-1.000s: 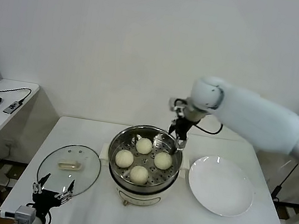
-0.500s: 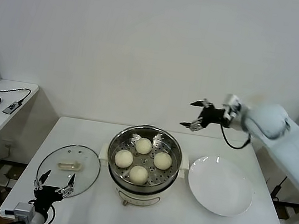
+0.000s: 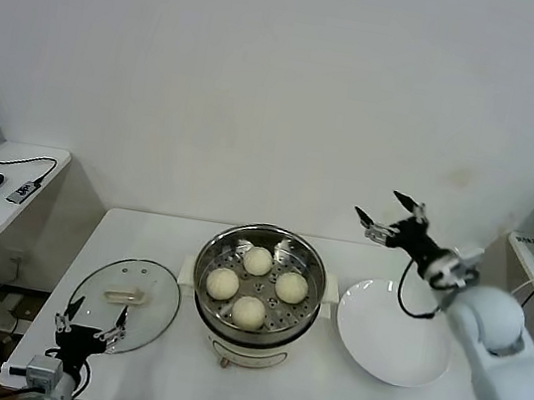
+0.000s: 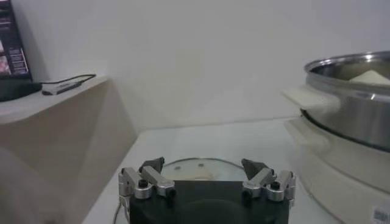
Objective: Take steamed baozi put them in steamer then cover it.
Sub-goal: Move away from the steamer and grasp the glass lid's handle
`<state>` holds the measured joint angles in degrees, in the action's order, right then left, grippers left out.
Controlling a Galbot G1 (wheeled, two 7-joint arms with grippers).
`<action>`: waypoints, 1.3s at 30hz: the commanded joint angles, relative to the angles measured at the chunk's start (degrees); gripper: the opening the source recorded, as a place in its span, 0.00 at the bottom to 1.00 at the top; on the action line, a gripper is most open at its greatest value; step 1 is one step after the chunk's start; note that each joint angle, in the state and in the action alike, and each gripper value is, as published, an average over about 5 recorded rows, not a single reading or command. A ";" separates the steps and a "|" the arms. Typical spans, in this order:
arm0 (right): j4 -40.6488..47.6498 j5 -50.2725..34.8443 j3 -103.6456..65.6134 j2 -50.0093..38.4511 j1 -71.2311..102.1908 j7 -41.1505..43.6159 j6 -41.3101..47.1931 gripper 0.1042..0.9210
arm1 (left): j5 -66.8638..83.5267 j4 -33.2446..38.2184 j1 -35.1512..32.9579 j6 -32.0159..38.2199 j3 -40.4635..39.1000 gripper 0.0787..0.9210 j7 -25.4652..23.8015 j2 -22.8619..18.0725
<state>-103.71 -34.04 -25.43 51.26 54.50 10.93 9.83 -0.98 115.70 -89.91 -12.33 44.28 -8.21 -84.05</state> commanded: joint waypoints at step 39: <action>-3.87 9.13 -20.55 24.94 36.98 -2.87 -11.37 0.88 | -74.28 -25.15 9.52 9.33 -10.11 0.88 17.64 6.63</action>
<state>-108.99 -26.77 -46.03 75.35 90.86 7.96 -0.68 -67.10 96.65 -82.70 -3.74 35.31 11.34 -78.08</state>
